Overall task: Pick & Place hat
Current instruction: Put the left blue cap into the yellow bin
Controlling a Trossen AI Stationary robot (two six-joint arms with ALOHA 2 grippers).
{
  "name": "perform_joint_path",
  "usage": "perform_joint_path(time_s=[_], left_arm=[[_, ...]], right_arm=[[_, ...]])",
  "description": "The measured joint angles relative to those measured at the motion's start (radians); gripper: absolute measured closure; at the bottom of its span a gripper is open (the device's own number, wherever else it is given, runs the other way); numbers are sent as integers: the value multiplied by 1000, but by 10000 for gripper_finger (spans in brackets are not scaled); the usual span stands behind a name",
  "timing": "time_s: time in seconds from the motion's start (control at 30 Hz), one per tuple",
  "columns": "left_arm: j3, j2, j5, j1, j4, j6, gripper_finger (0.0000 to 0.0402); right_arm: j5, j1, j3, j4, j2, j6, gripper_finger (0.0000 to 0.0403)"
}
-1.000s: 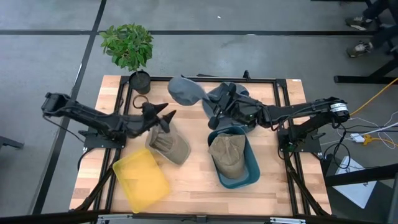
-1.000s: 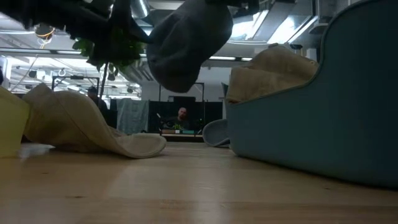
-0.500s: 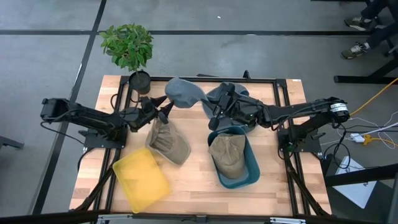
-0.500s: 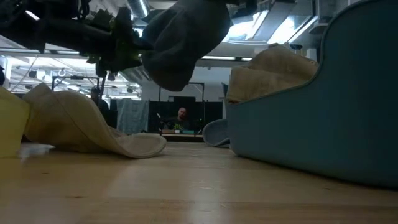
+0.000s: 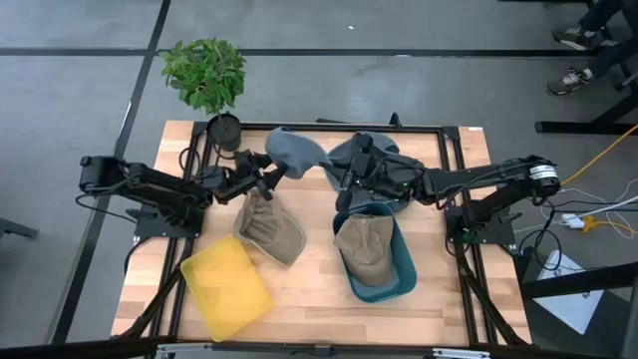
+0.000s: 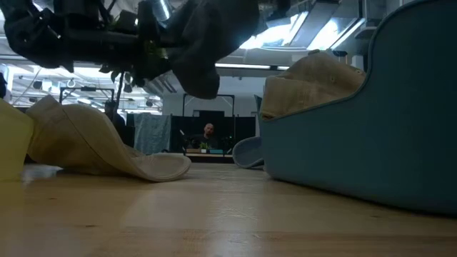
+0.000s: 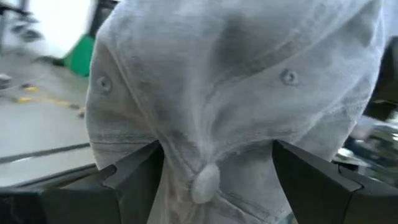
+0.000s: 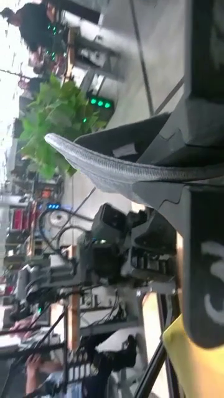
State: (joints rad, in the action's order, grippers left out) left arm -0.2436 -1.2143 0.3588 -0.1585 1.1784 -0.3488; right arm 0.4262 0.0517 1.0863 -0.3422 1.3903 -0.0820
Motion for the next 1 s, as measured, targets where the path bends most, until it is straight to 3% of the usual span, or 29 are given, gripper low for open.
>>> perform_joint_path(time_s=[0.17,0.3,0.73,1.0], left_arm=[[0,-47,-125,-19,91,20,112],[0,-47,-173,-18,105,32,148],[0,-44,-330,-3,110,49,381],[0,-44,-387,0,109,60,381]], right_arm=[[-10,0,0,-5,0,0,383],[-8,0,0,4,0,0,383],[25,0,0,38,0,4,382],[56,0,0,84,-8,4,382]])
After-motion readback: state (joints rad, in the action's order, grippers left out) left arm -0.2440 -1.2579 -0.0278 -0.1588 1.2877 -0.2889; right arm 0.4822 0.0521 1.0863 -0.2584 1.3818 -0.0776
